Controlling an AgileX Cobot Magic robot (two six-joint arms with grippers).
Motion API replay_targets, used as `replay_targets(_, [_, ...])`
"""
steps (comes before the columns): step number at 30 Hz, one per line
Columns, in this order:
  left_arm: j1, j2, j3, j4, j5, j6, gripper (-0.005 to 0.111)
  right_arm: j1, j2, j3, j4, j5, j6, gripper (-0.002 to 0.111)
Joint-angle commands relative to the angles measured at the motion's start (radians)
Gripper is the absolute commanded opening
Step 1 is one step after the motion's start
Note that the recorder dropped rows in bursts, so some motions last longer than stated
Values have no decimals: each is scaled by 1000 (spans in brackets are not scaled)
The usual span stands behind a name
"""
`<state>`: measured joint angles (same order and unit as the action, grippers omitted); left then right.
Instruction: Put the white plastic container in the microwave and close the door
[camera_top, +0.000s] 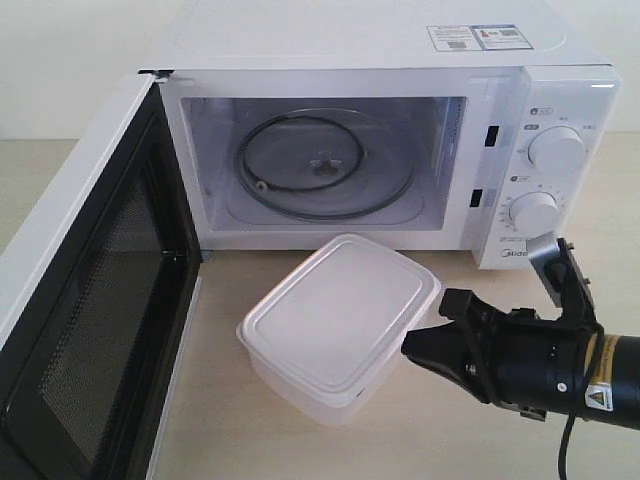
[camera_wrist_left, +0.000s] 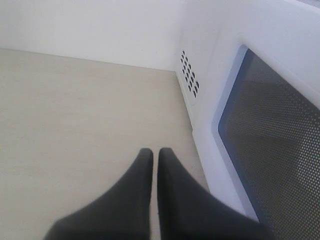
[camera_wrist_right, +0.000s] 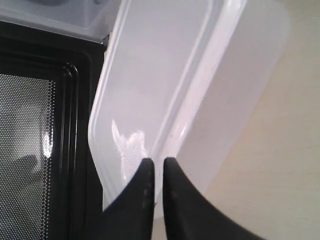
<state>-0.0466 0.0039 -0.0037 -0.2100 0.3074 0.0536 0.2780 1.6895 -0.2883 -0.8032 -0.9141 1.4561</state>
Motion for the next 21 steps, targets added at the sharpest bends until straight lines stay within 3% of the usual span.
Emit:
replay_targets(1, [2, -4, 4, -10, -3, -3, 4, 1, -4, -3, 83, 32, 8, 15])
replay_targets(7, [2, -4, 4, -10, -3, -3, 4, 1, -4, 13, 137, 28, 3, 14])
replay_targets(17, [2, -4, 4, -10, -5, -3, 4, 1, -4, 190, 329, -266, -18, 14])
replay_targets(21, [2, -4, 4, -10, -5, -3, 4, 1, -4, 195, 345, -251, -26, 14])
